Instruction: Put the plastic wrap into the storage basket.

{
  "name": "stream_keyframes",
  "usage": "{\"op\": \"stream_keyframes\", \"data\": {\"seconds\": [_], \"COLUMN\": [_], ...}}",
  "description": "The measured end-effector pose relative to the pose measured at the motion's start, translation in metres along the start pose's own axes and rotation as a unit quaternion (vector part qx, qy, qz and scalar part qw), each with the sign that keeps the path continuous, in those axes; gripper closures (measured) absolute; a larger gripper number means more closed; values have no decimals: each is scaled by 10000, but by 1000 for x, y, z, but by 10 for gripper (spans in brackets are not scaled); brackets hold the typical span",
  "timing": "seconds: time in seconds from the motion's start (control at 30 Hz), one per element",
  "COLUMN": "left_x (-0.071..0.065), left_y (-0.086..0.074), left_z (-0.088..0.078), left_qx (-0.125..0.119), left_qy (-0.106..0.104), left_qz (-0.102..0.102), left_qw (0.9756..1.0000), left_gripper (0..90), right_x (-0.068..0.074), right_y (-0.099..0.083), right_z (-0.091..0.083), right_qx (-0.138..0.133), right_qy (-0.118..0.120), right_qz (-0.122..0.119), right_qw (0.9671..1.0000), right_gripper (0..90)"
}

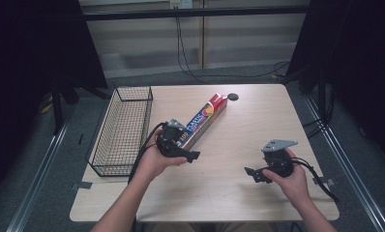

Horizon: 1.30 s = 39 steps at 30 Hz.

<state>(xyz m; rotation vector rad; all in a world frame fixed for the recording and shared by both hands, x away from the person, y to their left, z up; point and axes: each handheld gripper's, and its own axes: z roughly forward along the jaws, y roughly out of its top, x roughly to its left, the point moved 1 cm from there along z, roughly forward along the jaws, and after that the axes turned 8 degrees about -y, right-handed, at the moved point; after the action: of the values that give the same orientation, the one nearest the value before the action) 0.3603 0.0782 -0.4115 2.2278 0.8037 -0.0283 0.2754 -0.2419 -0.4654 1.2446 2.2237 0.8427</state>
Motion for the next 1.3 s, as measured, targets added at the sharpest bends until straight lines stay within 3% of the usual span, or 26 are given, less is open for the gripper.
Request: {"op": "stream_keyframes", "data": {"seconds": [0.07, 0.1, 0.2, 0.73, 0.8, 0.83, 0.9, 0.93, 1.0, 1.17, 1.2, 1.3], "left_x": [3, 6, 10, 37, 38, 41, 42, 45, 47, 50, 52, 55], "left_y": [4, 9, 17, 45, 46, 49, 50, 52, 55, 62, 64, 68], "left_z": [2, 4, 11, 40, 41, 42, 45, 47, 48, 53, 54, 59], "left_qx": [-51, 82, 172, 435, 400, 502, 429, 559, 650, 516, 713, 681], "left_qy": [7, 12, -24, 222, 224, 175, 209, 224, 203, 226, 206, 163], "left_qz": [-76, -24, -77, -342, -400, -324, -432, -346, -371, -467, -378, -482], "left_qw": [10000, 10000, 9998, 9982, 9981, 9981, 9979, 9976, 9970, 9973, 9965, 9964], "left_gripper": [8, 11, 26, 60, 65, 67, 71, 72, 76, 85, 86, 89], "right_x": [0, 0, -1, -1, -1, -1, -1, -1, -1, -2, -2, -3], "right_y": [0, 0, 0, 1, 1, 1, 1, 1, 1, 1, 2, 2], "right_z": [-1, -1, -2, -4, -4, -4, -4, -4, -3, -3, -3, -3], "right_qx": [20, 20, -4, -43, -45, -54, -63, -49, -58, -83, -126, -106], "right_qy": [9, 11, 42, 100, 108, 93, 100, 93, 112, 118, 140, 119], "right_qz": [90, 70, 49, 62, 94, 93, 88, 76, 24, 20, 7, 6], "right_qw": [10000, 10000, 10000, 9999, 9999, 9999, 9999, 9999, 9999, 9999, 9998, 9999], "right_gripper": [43, 43, 43, 45, 45, 45, 45, 45, 45, 45, 45, 45]}}
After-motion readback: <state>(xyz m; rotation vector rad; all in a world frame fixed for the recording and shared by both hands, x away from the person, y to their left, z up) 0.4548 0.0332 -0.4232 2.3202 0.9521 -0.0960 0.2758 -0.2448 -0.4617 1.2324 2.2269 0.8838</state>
